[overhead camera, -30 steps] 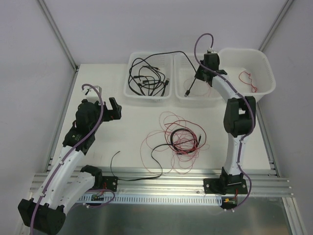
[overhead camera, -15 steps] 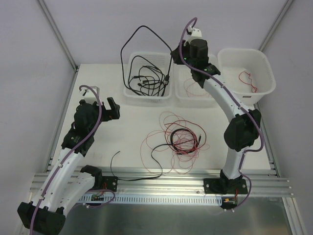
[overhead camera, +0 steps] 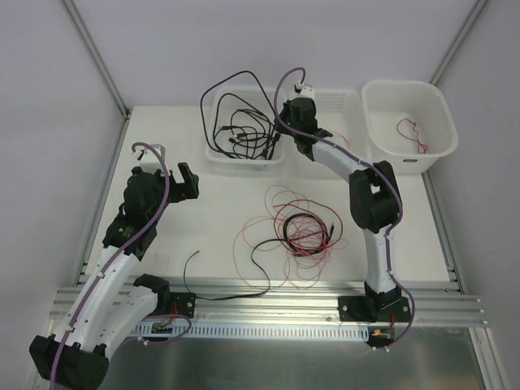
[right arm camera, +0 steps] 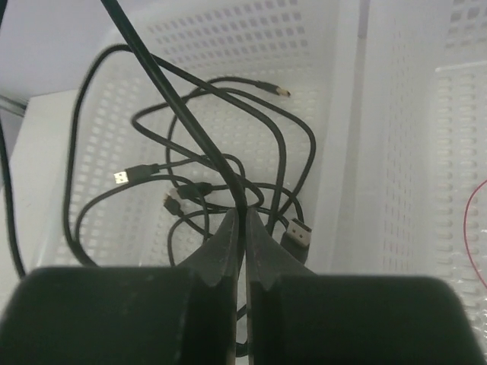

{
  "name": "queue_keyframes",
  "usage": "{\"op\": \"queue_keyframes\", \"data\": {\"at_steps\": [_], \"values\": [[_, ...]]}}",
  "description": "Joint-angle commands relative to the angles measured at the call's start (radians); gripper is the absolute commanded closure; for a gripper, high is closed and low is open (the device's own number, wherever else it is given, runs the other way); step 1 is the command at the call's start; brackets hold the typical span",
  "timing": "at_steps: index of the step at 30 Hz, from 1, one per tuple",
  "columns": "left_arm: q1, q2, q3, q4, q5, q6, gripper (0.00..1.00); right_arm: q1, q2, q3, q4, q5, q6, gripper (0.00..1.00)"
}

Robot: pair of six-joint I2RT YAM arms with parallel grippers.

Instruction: Untangle the cables

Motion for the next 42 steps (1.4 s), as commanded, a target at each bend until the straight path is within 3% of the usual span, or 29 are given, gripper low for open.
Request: {"op": "queue_keyframes", "data": {"at_steps": [1,7,9,12,20,24,28,33,35,38,39,41,42], "values": [[0.015,-0.010,0.001,0.023,-0.030,0.007,0.01,0.009,0.055,0.048,0.071,0.047,0.093,0.99],[0.017,0.004,0.000,0.023,-0.017,-0.002,0.01,0.008,0.081,-0.025,0.082,0.172,0.191,0.95],[0.017,0.005,0.000,0.023,-0.017,-0.002,0.01,0.008,0.074,-0.027,0.070,0.182,0.196,0.84],[0.018,0.007,-0.002,0.024,-0.017,-0.005,0.01,0.011,0.025,-0.045,0.083,0.165,0.161,0.57],[0.024,0.011,0.001,0.023,0.013,-0.014,0.01,0.018,-0.196,-0.037,-0.047,0.159,-0.011,0.29],[0.028,0.014,0.004,0.021,0.041,-0.019,0.01,0.026,-0.343,-0.093,-0.150,0.108,-0.074,0.22],[0.029,0.025,0.009,0.014,0.079,-0.026,0.01,0.046,-0.526,-0.171,-0.365,0.003,-0.126,0.19],[0.029,0.047,0.027,-0.028,0.140,-0.028,0.01,0.176,-0.710,-0.357,-0.603,-0.068,-0.247,0.18],[0.029,0.050,0.030,-0.042,0.183,-0.031,0.01,0.262,-0.797,-0.439,-0.647,-0.039,-0.255,0.17],[0.021,0.042,0.007,-0.060,0.318,-0.153,0.01,0.346,-0.944,-0.632,-0.661,0.007,-0.222,0.17],[0.009,0.045,-0.012,-0.062,0.413,-0.181,0.01,0.360,-0.983,-0.677,-0.665,0.031,-0.177,0.17],[-0.043,0.059,-0.023,-0.077,0.449,-0.251,0.03,0.388,-1.064,-0.803,-0.678,0.103,-0.137,0.17],[-0.139,0.080,-0.025,-0.083,0.434,-0.266,0.03,0.390,-1.144,-0.844,-0.693,0.123,-0.096,0.17]]}}
